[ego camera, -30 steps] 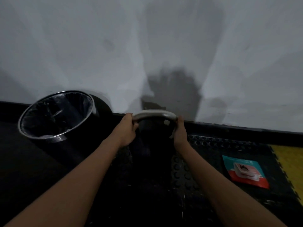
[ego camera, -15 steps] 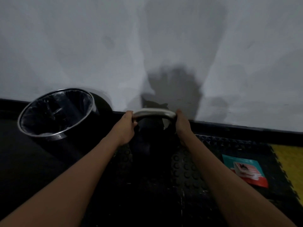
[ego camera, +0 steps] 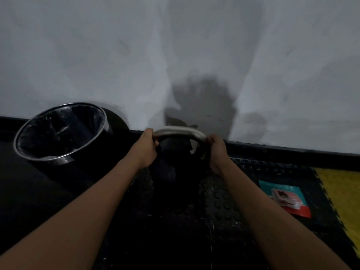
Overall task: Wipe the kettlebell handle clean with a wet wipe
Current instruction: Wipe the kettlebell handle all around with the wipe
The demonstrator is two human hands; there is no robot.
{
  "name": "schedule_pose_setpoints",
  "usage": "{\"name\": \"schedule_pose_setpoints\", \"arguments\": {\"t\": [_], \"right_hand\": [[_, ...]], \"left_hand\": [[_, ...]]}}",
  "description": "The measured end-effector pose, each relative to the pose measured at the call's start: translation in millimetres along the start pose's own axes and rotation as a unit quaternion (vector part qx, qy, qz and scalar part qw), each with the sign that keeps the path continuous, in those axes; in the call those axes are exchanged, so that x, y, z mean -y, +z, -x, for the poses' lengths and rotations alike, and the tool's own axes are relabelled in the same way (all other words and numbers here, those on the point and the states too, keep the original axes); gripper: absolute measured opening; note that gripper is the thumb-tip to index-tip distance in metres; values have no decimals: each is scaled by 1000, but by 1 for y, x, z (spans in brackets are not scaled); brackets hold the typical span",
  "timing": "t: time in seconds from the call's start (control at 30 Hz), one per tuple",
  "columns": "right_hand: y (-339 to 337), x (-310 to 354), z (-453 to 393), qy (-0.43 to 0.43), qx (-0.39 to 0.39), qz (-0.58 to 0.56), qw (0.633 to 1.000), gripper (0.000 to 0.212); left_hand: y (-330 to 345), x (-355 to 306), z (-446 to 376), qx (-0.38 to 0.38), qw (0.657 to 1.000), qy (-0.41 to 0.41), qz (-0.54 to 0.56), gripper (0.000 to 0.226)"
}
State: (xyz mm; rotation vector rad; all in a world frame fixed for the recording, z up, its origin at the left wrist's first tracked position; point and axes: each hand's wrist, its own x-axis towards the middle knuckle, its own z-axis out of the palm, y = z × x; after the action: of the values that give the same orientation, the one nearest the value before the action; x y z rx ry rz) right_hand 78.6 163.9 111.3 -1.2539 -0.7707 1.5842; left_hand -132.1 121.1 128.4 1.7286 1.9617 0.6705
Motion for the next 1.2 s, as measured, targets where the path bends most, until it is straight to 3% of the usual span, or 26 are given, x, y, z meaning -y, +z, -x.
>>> {"name": "schedule_pose_setpoints", "arguments": {"t": [0.1, 0.17, 0.4, 0.57, 0.7, 0.9, 1.07, 1.13, 1.2], "right_hand": [[-9, 3, 1, -12, -18, 39, 999, 32], [-15, 1, -3, -57, -35, 133, 989, 26], [-30, -8, -1, -210, -12, 382, 900, 42], [-32, 0, 4, -188, 31, 327, 926, 22], [-36, 8, 1, -159, 26, 254, 954, 26], [-36, -5, 2, -200, 18, 366, 909, 37], [-18, -15, 9, -232, -37, 370, 899, 29], [-8, -14, 7, -223, -51, 396, 889, 25], [-1, -14, 4, -180, -39, 425, 886, 33]], "left_hand": [[0, 1, -1, 1, 1000, 2, -3, 24], [0, 1, -1, 2, 1000, 0, -3, 24], [2, 2, -1, -1, 1000, -8, 4, 25], [1, 1, -1, 3, 1000, -6, 4, 23], [0, 1, 0, 5, 1000, -10, 4, 23], [1, 0, -2, 0, 1000, -15, 0, 23], [-1, 0, -1, 3, 1000, -12, -10, 23], [-2, 0, 1, 3, 1000, -11, -12, 25], [-2, 0, 2, 3, 1000, -8, -17, 25]]}}
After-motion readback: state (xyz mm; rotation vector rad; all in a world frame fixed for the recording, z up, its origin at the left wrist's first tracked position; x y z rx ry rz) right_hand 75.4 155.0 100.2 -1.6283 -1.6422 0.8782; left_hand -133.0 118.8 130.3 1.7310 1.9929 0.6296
